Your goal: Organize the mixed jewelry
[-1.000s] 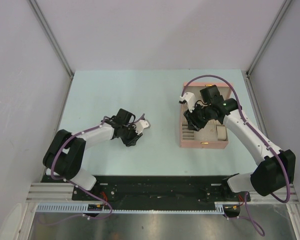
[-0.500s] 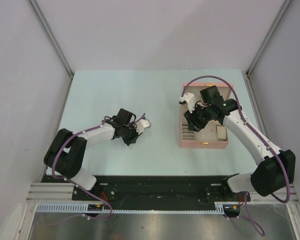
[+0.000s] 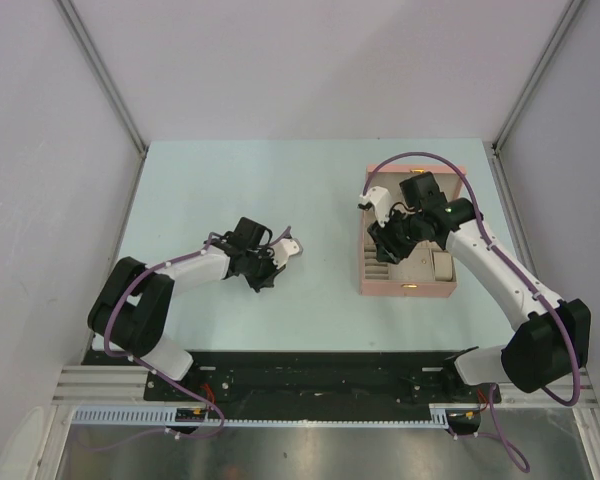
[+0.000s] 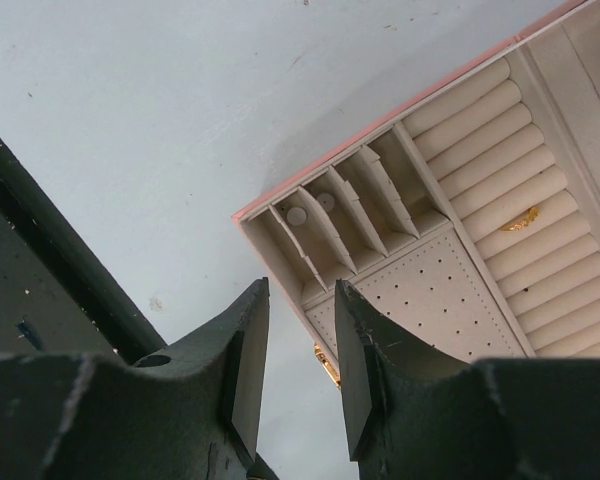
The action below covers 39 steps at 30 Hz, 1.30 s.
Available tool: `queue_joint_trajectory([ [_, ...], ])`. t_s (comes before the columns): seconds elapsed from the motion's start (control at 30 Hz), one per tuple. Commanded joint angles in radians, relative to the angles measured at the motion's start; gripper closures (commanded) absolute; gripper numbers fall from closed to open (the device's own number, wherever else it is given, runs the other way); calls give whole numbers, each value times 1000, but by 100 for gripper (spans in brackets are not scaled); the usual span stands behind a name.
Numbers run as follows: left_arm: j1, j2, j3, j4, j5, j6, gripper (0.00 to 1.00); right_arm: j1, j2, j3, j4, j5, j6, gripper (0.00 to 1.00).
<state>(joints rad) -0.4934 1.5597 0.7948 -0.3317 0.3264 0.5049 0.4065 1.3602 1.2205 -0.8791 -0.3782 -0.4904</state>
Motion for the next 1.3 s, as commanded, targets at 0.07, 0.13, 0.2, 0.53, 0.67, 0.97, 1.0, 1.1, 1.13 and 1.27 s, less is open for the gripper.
queue_joint_trajectory([
  [0.07, -10, -32, 9, -12, 62, -19, 100, 5, -26, -7, 20, 4, -5, 63],
  [0.13, -10, -41, 18, -16, 77, -23, 100, 5, -27, -6, 25, 2, -7, 63],
  [0.2, -10, -46, 33, -26, 88, -31, 100, 3, -26, -6, 31, 1, -8, 63],
  [0.53, -7, -47, 89, -38, 148, -71, 100, 5, -32, -6, 81, -21, -2, 63],
  [0.67, 4, -56, 113, -47, 227, -81, 100, 3, -55, -6, 104, -48, 1, 63],
  [0.97, 79, -30, 349, -167, 614, -201, 100, -35, -141, -6, 267, -194, -16, 56],
  [1.0, 79, -32, 368, -168, 635, -232, 100, -35, -151, -6, 290, -205, -17, 55],
  [1.1, 79, -26, 438, -168, 735, -317, 100, -34, -168, -6, 337, -240, -23, 54],
  [1.13, 79, -18, 455, -164, 761, -344, 100, -34, -179, -7, 351, -257, -25, 53],
  [1.27, 81, 34, 541, -132, 922, -488, 100, -29, -196, -4, 425, -286, -20, 50],
])
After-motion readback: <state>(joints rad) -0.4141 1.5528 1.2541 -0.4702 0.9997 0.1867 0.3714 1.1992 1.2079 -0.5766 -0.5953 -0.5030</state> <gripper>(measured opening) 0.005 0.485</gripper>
